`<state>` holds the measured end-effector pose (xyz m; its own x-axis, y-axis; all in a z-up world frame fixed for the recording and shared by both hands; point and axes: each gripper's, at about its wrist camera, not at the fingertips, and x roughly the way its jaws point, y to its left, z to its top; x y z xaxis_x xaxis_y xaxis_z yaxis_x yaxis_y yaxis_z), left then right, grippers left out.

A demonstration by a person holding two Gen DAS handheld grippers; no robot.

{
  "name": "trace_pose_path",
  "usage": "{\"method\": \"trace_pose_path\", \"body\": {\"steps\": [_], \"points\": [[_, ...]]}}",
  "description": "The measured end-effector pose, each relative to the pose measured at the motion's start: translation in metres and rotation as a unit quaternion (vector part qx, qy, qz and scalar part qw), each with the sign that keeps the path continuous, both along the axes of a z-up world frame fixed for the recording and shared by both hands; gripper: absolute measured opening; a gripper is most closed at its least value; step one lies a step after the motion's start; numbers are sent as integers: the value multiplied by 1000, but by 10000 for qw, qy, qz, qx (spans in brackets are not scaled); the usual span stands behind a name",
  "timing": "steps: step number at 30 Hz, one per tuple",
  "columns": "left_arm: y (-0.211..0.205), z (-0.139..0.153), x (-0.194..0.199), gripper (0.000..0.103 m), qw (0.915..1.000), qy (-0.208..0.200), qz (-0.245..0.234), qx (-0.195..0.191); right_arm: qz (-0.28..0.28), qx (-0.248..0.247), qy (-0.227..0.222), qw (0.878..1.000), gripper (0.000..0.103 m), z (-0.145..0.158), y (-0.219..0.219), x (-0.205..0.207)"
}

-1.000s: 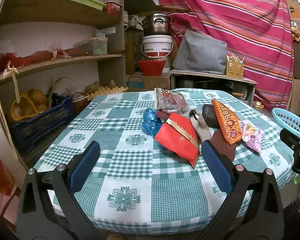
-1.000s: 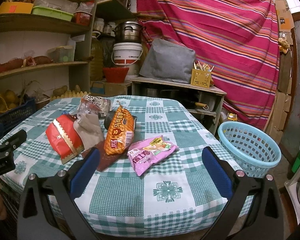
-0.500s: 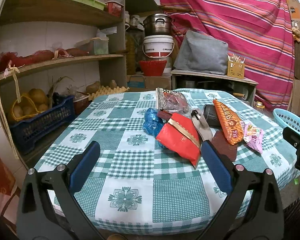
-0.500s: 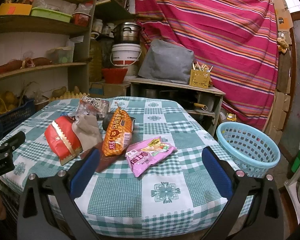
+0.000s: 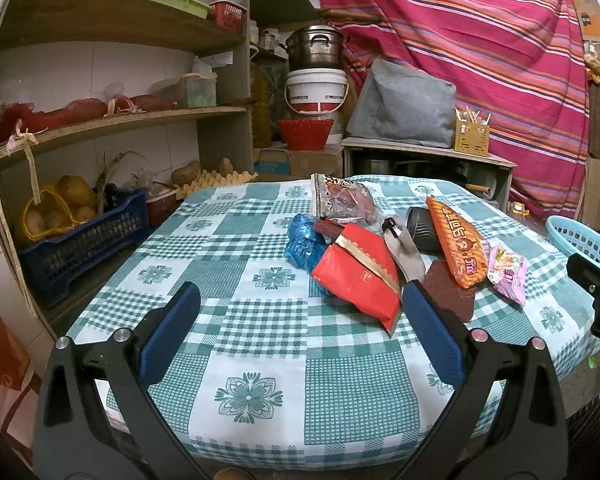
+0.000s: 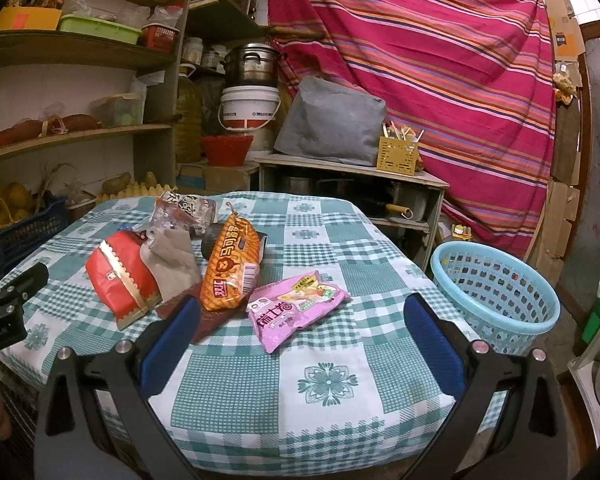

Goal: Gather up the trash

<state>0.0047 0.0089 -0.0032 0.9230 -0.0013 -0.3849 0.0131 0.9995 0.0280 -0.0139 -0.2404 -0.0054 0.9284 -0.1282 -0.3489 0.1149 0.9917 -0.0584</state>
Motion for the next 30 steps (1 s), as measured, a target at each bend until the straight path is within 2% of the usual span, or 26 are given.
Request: {"method": "trace_pose_path", "body": {"steps": [20, 30], "points": [[-4, -7, 2, 98, 10000, 76, -38, 3, -126, 72, 63, 9999, 99, -6, -3, 5], [-6, -10, 16, 98, 9995, 316, -65, 7, -242, -4, 269, 9993, 99, -15, -9, 17]]}}
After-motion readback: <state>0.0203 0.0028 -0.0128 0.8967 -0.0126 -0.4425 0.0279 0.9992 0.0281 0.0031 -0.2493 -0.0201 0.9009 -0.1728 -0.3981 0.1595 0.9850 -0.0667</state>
